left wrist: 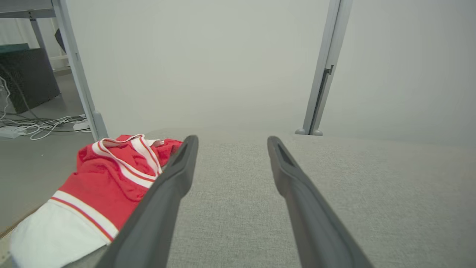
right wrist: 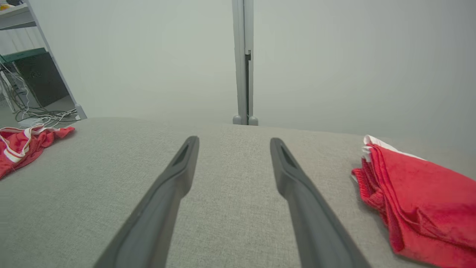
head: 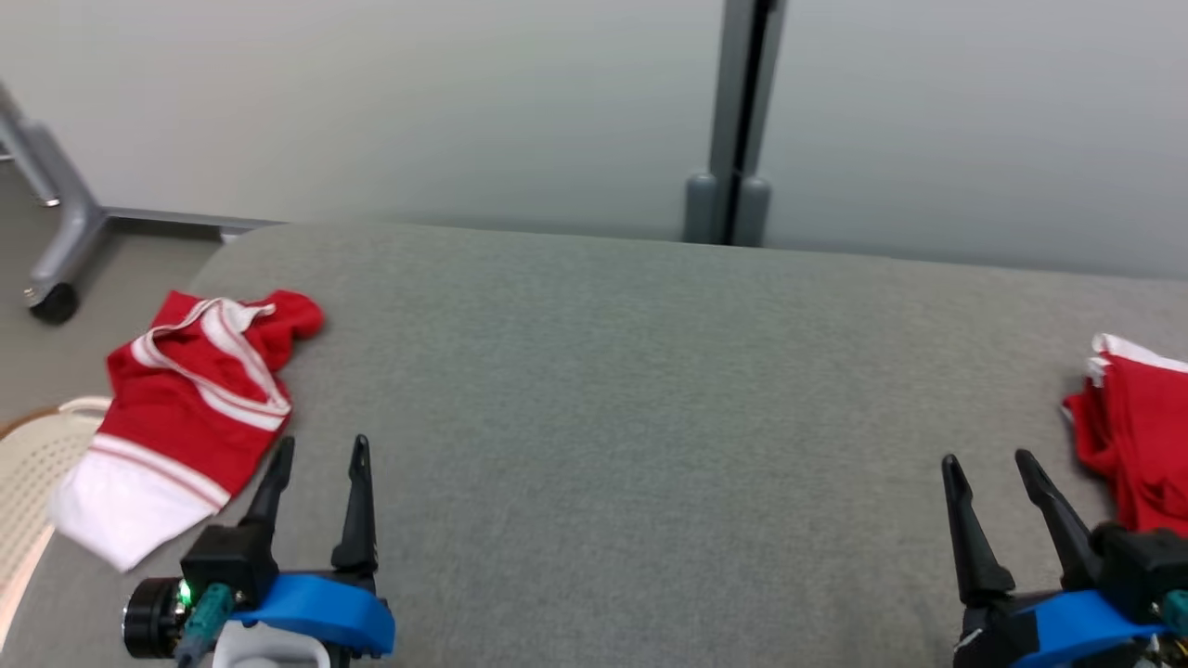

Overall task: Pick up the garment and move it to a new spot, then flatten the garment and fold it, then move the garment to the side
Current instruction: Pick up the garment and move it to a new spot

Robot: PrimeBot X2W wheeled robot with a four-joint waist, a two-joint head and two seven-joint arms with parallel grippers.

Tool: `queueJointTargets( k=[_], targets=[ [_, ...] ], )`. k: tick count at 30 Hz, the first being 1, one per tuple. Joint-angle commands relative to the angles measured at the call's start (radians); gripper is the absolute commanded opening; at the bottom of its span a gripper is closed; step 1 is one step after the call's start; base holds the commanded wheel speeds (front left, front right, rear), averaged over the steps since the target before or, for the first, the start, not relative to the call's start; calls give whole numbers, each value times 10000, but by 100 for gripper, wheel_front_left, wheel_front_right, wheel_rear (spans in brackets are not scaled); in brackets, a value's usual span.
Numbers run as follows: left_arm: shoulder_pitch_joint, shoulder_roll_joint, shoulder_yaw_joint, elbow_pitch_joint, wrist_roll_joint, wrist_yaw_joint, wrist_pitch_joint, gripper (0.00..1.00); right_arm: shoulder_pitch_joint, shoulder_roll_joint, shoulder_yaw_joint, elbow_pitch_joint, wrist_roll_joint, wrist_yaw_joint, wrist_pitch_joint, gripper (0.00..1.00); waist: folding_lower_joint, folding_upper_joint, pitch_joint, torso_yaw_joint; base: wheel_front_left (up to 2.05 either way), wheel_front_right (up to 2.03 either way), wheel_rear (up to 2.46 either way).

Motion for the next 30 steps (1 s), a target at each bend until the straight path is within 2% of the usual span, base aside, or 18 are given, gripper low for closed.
queueJointTargets(
  k=[1, 8, 15, 24, 30],
  targets=[
    [-160, -1, 109, -16, -88, 43, -84, 100, -196, 7, 87, -118, -92, 1, 58, 100, -1, -1, 343, 487, 0, 0, 0],
    [-290, -1, 525, -32, -193, 152, -244, 100, -590, 3, 624, -507, -332, 1, 308, 100, -1, -1, 697, 1541, 0, 0, 0],
    [-306, -124, 990, -171, -249, 264, -304, 100, -918, -192, 1017, -793, -480, 1, 543, 100, -1, -1, 1047, 2128, 0, 0, 0],
    [-893, -474, 1371, -75, -88, 91, -303, 100, -1438, -494, 1188, -1305, -536, 1, 877, 100, -1, -1, 2148, 2164, 0, 0, 0],
    [-2207, -608, 1639, 1482, -290, -239, -297, 100, -1991, -764, 1211, -1645, -519, 1, 1171, 100, -1, -1, 3375, 1825, 0, 0, 0]
  ],
)
